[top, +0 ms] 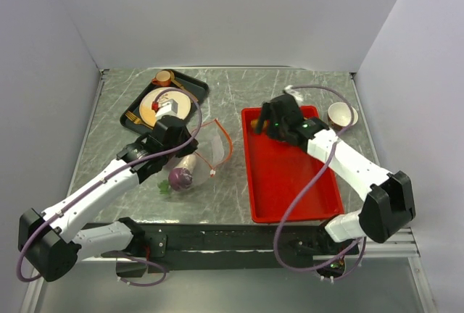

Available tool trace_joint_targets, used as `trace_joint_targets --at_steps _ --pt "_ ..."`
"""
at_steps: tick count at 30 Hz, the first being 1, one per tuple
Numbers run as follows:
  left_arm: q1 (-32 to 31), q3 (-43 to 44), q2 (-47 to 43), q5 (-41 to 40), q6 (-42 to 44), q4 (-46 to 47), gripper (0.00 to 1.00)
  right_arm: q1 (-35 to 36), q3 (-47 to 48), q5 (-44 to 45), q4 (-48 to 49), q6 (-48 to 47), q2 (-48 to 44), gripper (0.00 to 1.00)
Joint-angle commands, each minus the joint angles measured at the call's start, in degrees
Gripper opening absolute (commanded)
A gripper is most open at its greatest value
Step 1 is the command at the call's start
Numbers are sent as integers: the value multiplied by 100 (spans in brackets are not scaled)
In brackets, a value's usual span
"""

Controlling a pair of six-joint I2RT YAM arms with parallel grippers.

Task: Place the food in the zip-top bag and seal the zipper
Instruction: Adjust the zipper food storage bag at the center of the board, then pick up the fake fruit from the bin.

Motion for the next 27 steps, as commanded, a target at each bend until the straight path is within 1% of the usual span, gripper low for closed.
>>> trace_joint_targets --at_steps 1,2,9,15,17,20,23,27 --pt "14 38 47 418 273 387 1 -620 -268 348 -256 -150 131 94" --pt "14 29 56 463 326 405 1 -700 -190 383 -274 -272 244 96" --pt "14 12 179 727 388 405 1 -1052 435 708 -397 -739 1035 100" --pt "5 29 232 736 432 291 1 -1368 830 357 -222 -827 1668 100" --pt "5 82 250 701 484 203 1 -1386 953 331 -221 -819 1914 100" --pt "5 82 223 639 520 194 1 -1395 945 -3 -2 -862 2125 100" --pt "5 73 232 622 502 159 1 -1404 971 -170 51 -880 2240 95" --pt "14 47 258 630 458 185 1 -1404 884 -276 130 -898 2197 81"
